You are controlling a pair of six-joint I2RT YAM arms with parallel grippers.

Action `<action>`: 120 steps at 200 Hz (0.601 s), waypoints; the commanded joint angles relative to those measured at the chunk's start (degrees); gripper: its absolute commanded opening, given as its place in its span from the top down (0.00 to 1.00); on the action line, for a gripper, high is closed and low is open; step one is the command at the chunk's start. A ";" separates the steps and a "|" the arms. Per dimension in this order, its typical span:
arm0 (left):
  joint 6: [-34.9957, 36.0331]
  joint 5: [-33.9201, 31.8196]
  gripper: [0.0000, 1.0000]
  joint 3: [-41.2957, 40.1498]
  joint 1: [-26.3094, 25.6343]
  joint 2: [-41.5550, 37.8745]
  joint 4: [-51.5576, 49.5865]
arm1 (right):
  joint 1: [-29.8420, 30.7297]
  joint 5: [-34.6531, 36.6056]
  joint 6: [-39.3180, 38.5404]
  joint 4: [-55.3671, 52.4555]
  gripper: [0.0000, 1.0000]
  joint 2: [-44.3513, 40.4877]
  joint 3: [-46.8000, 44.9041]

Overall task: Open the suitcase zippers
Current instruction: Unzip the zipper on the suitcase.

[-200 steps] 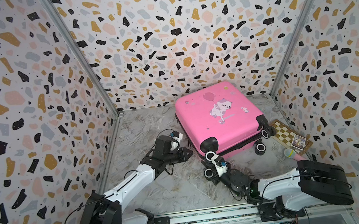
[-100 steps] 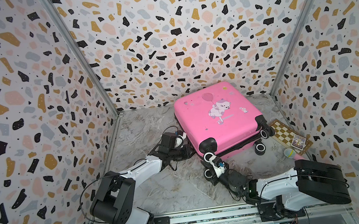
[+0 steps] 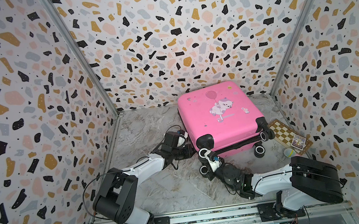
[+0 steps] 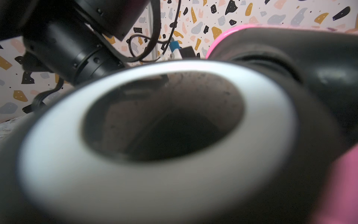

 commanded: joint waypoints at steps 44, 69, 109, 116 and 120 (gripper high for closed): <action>5.01 -3.76 0.93 -1.77 -0.30 -8.65 -0.76 | -2.70 -13.31 6.86 -15.28 0.77 -1.10 7.61; 5.68 -9.89 0.92 -5.76 0.76 -16.04 -0.90 | -2.67 -12.37 8.24 -21.89 0.64 -4.94 7.31; 5.76 -14.56 0.78 -10.88 0.71 -25.22 2.26 | -3.18 -9.85 10.85 -33.66 0.50 -15.35 5.04; 5.79 -14.73 0.70 -11.65 0.77 -26.50 2.97 | -3.38 -9.35 11.17 -35.93 0.46 -17.51 4.75; 5.80 -14.82 0.64 -12.05 0.77 -27.10 3.40 | -3.56 -9.12 11.39 -37.26 0.43 -18.88 4.64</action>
